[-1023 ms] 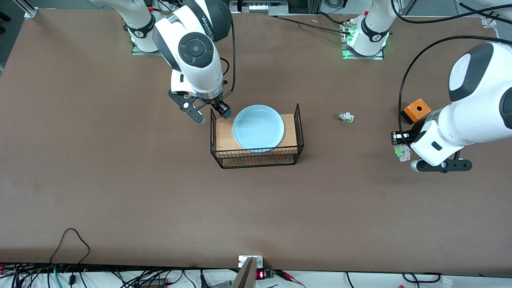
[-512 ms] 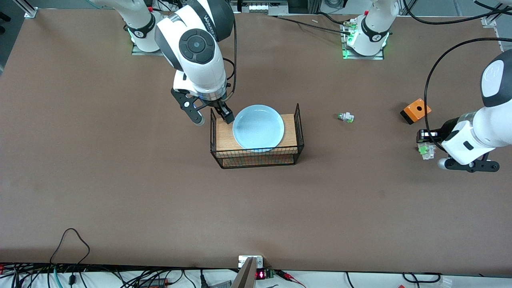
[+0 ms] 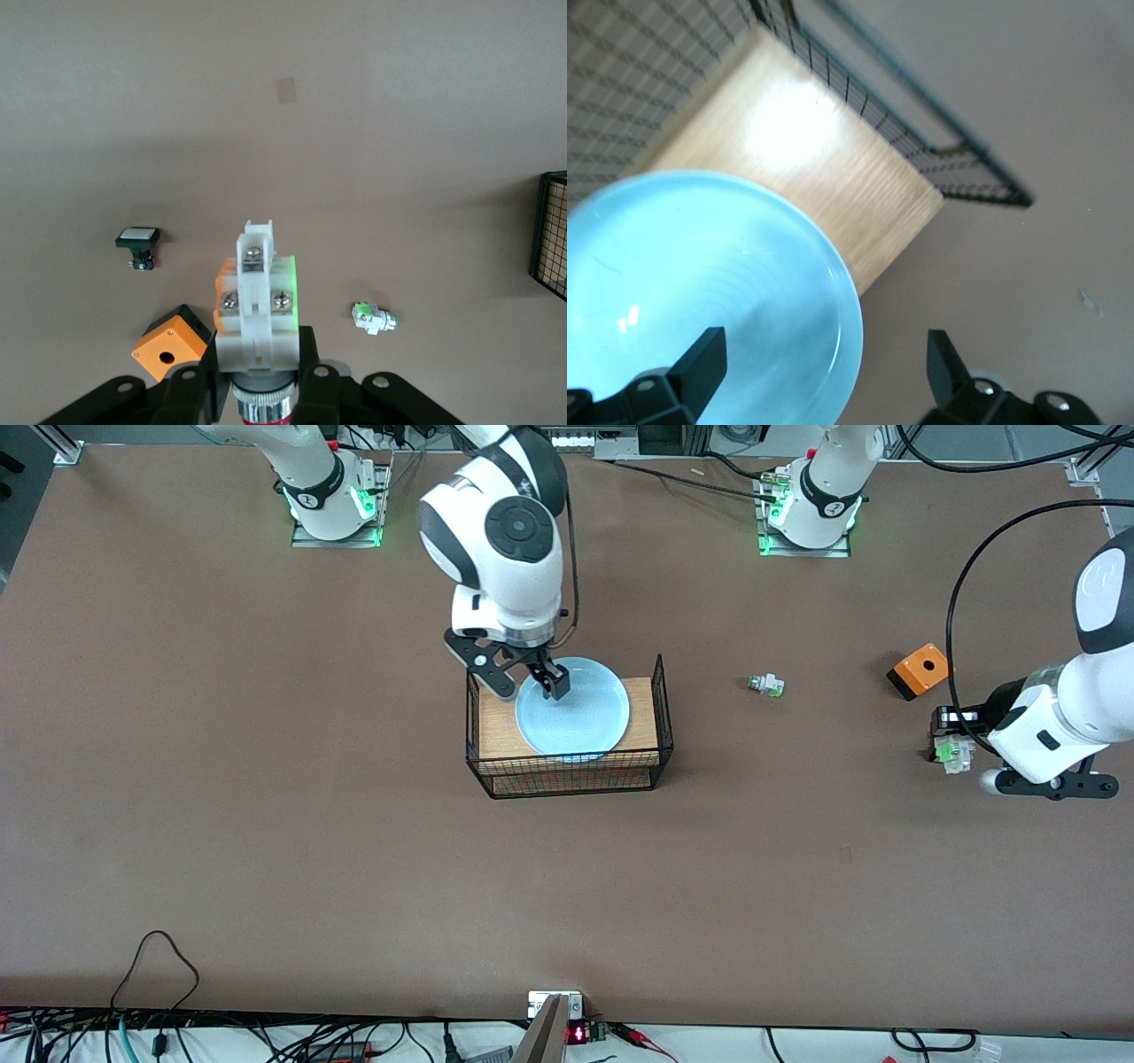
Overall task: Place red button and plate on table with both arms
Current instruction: 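Carry the button toward the orange box while the right gripper lowers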
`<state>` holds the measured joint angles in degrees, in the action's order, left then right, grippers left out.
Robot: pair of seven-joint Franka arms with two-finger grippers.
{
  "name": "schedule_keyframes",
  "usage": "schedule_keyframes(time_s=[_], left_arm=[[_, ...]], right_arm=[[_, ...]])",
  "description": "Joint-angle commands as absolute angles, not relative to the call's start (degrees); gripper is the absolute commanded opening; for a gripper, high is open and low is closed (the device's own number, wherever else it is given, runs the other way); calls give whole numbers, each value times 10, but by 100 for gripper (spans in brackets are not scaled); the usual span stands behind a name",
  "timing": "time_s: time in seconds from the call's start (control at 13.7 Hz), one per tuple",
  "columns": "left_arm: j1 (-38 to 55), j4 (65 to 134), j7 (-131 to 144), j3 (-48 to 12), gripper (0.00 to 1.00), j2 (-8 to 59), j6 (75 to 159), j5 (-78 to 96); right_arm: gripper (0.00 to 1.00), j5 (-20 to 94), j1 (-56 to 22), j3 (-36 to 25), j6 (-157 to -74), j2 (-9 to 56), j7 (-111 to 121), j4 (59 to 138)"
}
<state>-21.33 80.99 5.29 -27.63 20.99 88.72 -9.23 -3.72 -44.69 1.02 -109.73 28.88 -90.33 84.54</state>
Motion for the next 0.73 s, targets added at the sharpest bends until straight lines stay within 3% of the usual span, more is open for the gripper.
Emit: schedule_keyframes(time_s=[0.0,0.15,0.29,0.66], left_arm=[[-172,894,24,-205,0,149,943,-88],[-88,898,3,-104,0,140,946,-53],[-35,926,0,-49,0,132,961,-48],[-11,1072,8,-30,0,83,1082,-46]], right_arm=[[100,-62,-465,7,-1097,314,-914,829],[100,-64,-468,7,-1097,315,-912,829],[99,-65,-468,6,-1096,316,-911,830],[93,-76,-479,7,-1091,323,-910,831]])
